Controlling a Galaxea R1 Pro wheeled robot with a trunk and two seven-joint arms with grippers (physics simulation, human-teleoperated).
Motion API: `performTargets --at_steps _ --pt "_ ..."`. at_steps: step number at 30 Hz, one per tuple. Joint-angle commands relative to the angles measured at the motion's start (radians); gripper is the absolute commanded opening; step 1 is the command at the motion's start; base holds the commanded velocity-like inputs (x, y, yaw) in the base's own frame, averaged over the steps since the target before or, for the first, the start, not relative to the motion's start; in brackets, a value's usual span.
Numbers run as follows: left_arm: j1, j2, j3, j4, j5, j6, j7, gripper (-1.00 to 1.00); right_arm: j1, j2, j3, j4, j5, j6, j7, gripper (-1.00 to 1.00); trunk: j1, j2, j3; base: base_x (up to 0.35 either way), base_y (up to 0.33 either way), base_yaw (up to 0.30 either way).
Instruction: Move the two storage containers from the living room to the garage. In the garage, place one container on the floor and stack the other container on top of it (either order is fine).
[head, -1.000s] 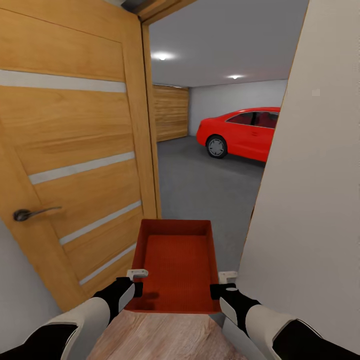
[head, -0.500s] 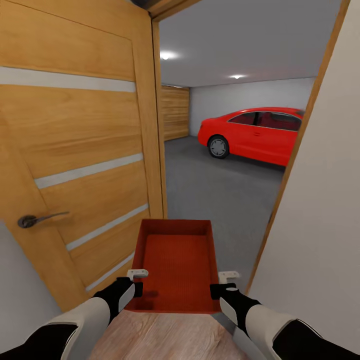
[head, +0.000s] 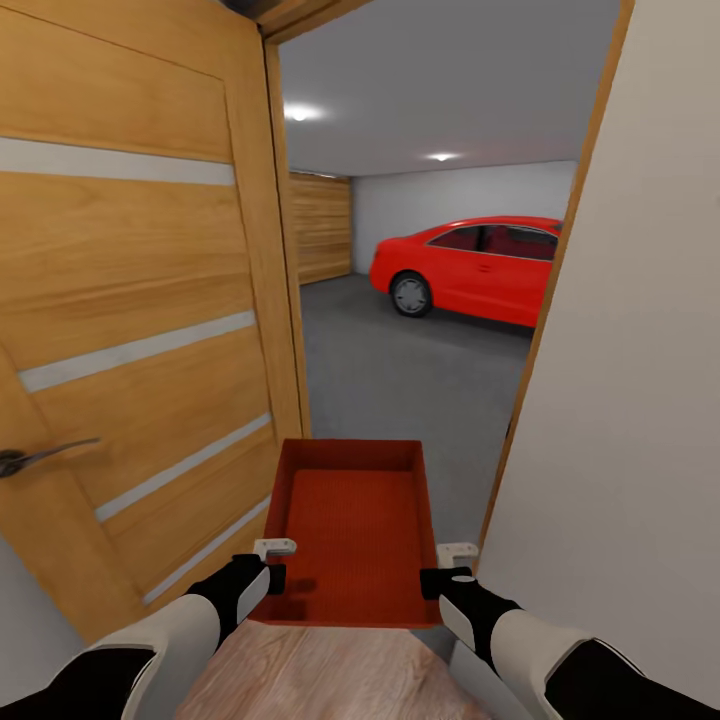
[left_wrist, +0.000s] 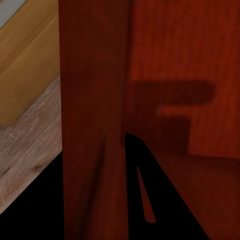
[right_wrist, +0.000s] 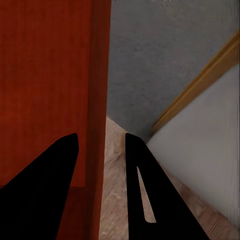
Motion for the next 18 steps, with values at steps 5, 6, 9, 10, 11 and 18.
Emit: performTargets --at_steps 5,6,9,10,11,18 --pt "-0.001 0.021 -0.021 -0.006 0.009 -0.003 0.005 -1.0 0.0 -0.001 0.018 0.004 -0.02 0.005 -0.005 -1.0 0.001 -0.002 -0.002 0.007 0.016 -0.044" --pt "-0.001 0.021 -0.021 -0.006 0.009 -0.003 0.005 -1.0 0.0 -0.002 0.018 0.004 -0.02 0.005 -0.005 -1.0 0.001 -0.002 -0.002 0.056 0.1 -0.008" --pt "-0.001 0.021 -0.021 -0.006 0.009 -0.003 0.004 -1.0 0.0 -0.003 0.018 0.004 -0.02 0.005 -0.005 -1.0 0.001 -0.002 -0.002 0.105 0.186 -0.002" --pt "-0.001 0.021 -0.021 -0.006 0.009 -0.003 0.004 -1.0 0.0 -0.003 0.018 0.004 -0.02 0.005 -0.005 -1.0 0.001 -0.002 -0.002 0.133 0.233 -0.001" --pt "-0.001 0.021 -0.021 -0.006 0.009 -0.003 0.004 -1.0 0.0 -0.003 0.018 0.004 -0.02 0.005 -0.005 -1.0 0.001 -0.002 -0.002 0.142 0.251 0.0" --pt "-0.001 0.021 -0.021 -0.006 0.009 -0.003 0.005 -1.0 0.0 -0.003 0.017 0.004 -0.02 0.005 -0.005 -1.0 0.001 -0.002 -0.002 0.151 0.261 -0.013"
